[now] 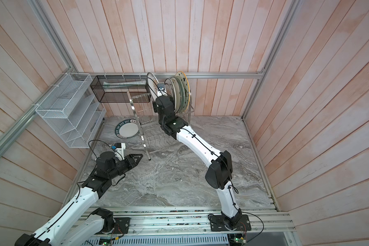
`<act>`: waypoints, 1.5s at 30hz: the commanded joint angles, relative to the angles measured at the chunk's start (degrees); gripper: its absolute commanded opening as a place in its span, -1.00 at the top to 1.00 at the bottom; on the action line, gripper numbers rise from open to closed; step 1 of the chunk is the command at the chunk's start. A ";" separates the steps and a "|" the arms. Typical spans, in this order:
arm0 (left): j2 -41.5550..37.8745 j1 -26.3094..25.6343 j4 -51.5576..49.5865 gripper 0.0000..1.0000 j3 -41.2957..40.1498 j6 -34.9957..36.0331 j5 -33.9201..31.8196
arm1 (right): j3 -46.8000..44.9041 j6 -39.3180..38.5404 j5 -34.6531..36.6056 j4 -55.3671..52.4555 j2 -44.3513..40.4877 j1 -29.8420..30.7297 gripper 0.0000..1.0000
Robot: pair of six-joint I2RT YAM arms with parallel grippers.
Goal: Load plates into a dish rack
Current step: Place the plate on the dish rack.
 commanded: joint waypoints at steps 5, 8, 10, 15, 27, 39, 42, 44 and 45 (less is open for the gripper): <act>-0.86 0.39 -0.36 0.20 -1.15 0.61 0.89 | -0.52 1.83 1.84 0.78 -1.43 0.23 1.00; -1.11 0.37 -0.28 0.20 -1.17 0.45 0.89 | -2.33 1.92 1.65 1.77 -2.60 0.23 1.00; -1.30 0.37 -0.26 0.20 -1.25 0.34 0.98 | -3.38 1.93 1.19 2.58 -3.45 0.23 1.00; -1.70 0.40 -0.09 0.20 -1.56 0.08 1.06 | -5.06 1.15 1.08 5.64 -5.05 0.33 1.00; -2.29 0.43 0.06 0.20 -1.99 0.34 1.39 | -2.83 -2.34 4.76 6.01 -5.01 2.32 1.00; -2.87 0.45 0.51 0.20 -2.45 0.17 1.73 | -6.53 -2.31 6.68 6.87 -7.84 3.05 1.00; -2.94 0.52 0.49 0.20 -2.49 0.16 1.80 | -7.13 -2.24 6.80 6.71 -8.28 3.18 1.00; -3.11 0.43 0.44 0.20 -2.59 0.08 1.77 | -7.71 -1.86 6.80 6.37 -8.58 3.24 1.00; -3.21 0.47 0.43 0.20 -2.59 0.08 1.77 | -8.01 -1.65 6.77 6.02 -8.72 3.29 1.00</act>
